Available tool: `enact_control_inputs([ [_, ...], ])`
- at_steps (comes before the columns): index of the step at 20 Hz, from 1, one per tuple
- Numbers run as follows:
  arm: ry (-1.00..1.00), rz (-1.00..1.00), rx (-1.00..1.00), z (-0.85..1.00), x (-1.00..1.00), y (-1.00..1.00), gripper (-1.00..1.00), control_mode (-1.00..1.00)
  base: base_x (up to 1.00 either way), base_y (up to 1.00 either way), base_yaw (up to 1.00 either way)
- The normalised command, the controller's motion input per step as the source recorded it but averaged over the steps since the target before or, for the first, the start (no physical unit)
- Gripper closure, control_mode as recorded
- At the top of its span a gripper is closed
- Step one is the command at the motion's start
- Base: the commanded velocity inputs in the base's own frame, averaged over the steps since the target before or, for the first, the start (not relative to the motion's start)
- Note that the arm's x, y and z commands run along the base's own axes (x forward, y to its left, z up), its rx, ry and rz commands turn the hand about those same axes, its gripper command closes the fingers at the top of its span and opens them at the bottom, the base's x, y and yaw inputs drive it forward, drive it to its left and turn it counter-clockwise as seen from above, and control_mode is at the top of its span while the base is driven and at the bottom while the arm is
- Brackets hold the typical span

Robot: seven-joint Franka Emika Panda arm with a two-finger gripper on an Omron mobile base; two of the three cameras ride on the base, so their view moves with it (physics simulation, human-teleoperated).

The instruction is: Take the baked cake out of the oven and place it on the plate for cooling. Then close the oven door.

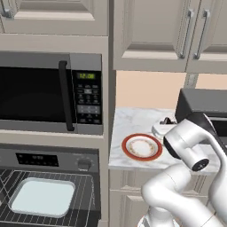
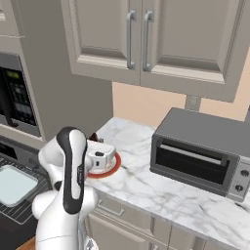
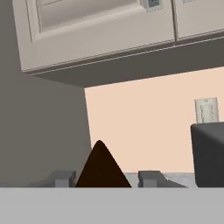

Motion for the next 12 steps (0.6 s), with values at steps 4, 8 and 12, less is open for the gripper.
enact_control_inputs([
  [4,0.22,0.05,-0.05,-0.19,0.09,0.01,1.0,-1.0,0.0,0.0,0.0],
  [8,0.24,0.06,-0.1,-0.27,0.13,0.05,1.0,-1.0,0.0,0.0,0.0],
  [12,0.25,0.07,-0.13,-0.34,0.03,0.07,1.0,-1.0,0.0,0.0,0.0],
])
